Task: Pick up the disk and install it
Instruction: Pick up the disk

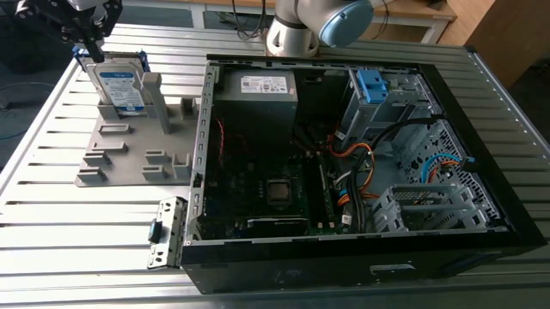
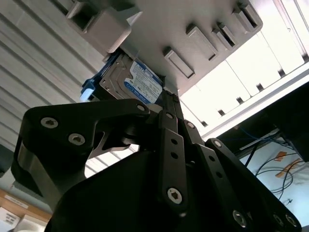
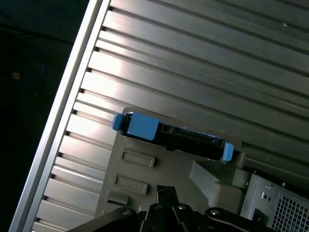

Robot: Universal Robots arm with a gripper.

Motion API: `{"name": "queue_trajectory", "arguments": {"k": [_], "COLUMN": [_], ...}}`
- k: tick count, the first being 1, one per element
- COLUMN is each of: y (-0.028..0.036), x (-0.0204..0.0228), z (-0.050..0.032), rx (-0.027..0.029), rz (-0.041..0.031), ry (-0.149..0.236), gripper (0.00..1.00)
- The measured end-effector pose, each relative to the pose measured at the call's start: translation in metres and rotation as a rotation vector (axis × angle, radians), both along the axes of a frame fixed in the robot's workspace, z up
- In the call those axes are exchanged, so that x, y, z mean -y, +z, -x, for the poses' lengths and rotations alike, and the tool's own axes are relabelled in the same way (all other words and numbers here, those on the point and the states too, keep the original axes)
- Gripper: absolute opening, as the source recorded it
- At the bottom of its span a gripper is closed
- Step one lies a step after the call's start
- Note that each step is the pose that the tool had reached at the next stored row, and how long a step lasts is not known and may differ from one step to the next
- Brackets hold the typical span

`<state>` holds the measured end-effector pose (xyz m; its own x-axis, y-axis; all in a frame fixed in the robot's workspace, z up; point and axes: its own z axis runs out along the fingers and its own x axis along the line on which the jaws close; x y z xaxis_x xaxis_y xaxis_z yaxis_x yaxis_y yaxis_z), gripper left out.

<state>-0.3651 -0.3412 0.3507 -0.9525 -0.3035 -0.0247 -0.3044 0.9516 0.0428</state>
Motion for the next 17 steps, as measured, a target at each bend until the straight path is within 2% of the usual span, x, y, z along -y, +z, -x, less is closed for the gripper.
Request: {"name": "queue_trajectory", "arguments": {"k": [17], "y": [0.0000], "x": [0.0000], "z": [0.0000], "rx": [0.0000], "rz": [0.0001], "ry": [0.139], "gripper": [0.11]}}
